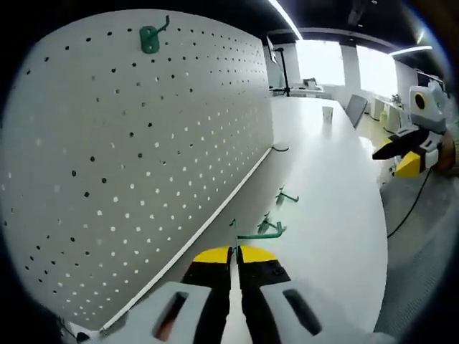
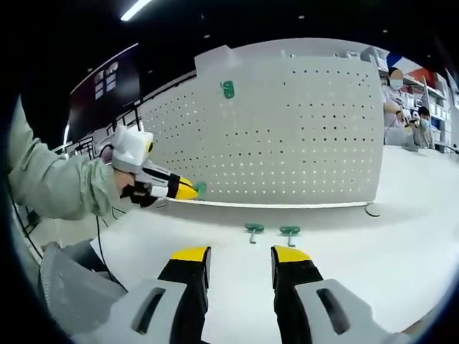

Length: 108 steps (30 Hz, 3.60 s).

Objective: Insert the hook assembly into the mounting plate slot until the hook locks in place.

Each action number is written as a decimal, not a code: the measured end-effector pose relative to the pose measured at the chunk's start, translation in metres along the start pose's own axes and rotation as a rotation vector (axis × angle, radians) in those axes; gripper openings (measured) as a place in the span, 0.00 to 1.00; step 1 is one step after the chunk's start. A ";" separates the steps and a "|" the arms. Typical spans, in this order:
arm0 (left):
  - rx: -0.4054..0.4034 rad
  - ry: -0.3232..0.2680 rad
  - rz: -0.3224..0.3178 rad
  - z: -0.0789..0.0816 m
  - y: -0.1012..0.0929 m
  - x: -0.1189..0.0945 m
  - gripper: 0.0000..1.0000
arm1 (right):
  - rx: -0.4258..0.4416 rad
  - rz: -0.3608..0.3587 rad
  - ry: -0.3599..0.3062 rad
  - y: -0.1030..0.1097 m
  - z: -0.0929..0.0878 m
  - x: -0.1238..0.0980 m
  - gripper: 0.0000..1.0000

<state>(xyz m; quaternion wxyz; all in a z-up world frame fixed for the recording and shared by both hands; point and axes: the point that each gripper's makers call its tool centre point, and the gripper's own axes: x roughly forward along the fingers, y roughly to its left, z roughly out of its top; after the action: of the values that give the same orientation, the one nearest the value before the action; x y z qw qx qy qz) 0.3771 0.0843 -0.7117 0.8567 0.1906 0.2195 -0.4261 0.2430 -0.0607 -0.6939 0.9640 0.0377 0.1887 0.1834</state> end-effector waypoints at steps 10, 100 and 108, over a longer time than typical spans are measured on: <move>-0.037 -0.047 0.023 0.006 -0.013 -0.024 0.03 | -0.057 0.020 -0.001 0.008 0.002 0.000 0.32; -0.232 -0.499 -0.005 0.099 -0.094 -0.124 0.03 | 0.074 0.390 -0.260 0.123 0.122 -0.005 0.14; -0.241 -0.534 -0.015 0.110 -0.097 -0.128 0.03 | 0.152 0.402 -0.287 0.124 0.131 -0.008 0.12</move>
<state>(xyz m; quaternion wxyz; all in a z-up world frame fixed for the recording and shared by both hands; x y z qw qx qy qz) 0.2526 0.0559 -0.5646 0.8975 -0.0331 0.0368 -0.4382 0.2436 0.0512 -0.5524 0.9195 0.1727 0.0518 0.3494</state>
